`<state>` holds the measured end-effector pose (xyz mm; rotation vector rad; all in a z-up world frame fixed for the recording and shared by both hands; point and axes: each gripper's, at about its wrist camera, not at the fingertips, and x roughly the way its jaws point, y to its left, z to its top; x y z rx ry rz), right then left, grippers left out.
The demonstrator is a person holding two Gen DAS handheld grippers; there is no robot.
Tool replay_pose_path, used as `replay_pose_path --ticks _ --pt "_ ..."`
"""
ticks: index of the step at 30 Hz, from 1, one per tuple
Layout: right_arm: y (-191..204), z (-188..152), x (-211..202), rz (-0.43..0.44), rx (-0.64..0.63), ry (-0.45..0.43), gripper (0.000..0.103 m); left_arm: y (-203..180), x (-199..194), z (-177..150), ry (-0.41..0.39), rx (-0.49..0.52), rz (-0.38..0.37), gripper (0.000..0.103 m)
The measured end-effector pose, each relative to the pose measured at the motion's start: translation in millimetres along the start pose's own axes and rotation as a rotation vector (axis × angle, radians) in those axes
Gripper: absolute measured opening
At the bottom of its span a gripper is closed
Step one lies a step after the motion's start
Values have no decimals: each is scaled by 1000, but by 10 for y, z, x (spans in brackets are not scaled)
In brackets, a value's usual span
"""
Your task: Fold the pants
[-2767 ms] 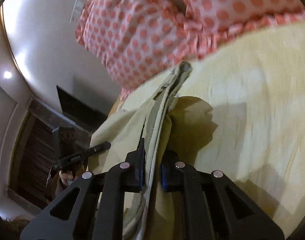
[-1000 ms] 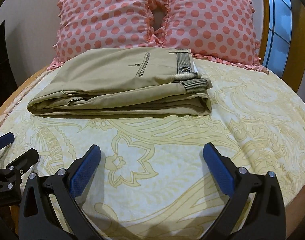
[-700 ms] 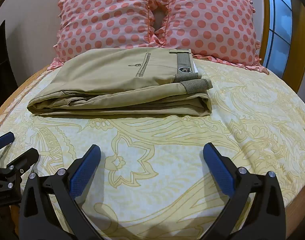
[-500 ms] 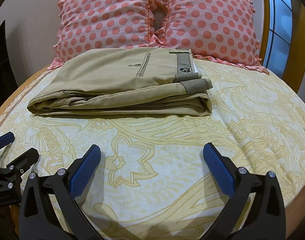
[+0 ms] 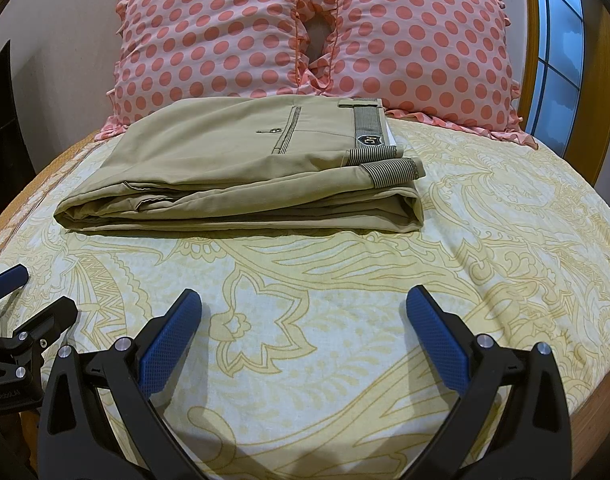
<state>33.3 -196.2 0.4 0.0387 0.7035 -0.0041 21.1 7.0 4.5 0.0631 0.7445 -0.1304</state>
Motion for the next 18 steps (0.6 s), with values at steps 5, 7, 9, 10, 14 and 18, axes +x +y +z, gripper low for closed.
replay_pose_path --ticks 5,7,9,10,14,18 --pt "-2 1 1 0 0 0 102 1 -1 2 -1 0 0 101" --pt "0 1 1 0 0 0 102 5 1 7 -2 1 0 101" --pt "-3 1 1 0 0 -1 102 9 1 8 -1 1 -1 101" --pt "-2 1 1 0 -1 -1 102 10 1 8 -2 1 -1 101" --pt "-3 2 2 1 -1 -1 102 6 2 8 1 1 -1 101" --pt "1 0 3 0 0 -1 102 19 2 18 7 3 -1 101"
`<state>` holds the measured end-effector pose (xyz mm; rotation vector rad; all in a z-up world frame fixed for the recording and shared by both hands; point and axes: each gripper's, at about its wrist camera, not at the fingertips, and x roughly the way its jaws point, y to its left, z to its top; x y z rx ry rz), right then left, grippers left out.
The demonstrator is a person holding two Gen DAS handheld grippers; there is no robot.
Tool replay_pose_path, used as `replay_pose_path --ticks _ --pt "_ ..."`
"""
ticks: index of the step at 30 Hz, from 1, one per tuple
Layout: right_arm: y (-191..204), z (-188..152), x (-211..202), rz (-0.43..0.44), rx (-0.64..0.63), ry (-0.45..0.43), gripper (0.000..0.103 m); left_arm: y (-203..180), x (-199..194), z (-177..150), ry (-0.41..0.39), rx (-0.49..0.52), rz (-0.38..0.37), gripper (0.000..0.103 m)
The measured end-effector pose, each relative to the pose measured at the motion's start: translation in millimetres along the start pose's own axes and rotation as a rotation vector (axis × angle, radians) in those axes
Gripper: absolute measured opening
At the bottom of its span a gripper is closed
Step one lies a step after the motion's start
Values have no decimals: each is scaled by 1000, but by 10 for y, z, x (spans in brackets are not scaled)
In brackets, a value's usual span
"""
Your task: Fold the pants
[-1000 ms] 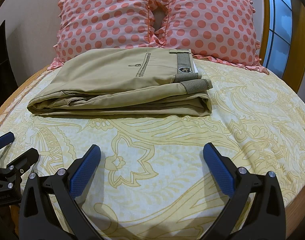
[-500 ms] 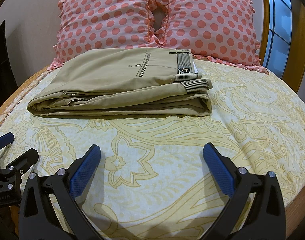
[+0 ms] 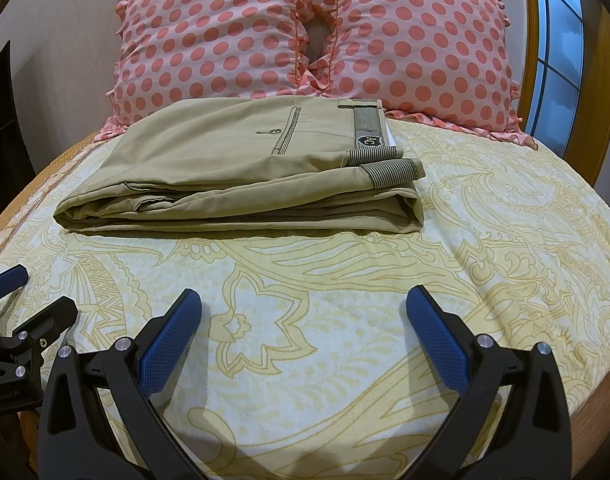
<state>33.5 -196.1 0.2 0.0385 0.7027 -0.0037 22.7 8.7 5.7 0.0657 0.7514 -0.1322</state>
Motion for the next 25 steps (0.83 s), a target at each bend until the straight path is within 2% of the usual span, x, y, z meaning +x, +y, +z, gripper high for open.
replay_pose_path --ticks 25 --pt "0 7 2 1 -1 -3 102 -12 18 9 -27 -5 10 101"
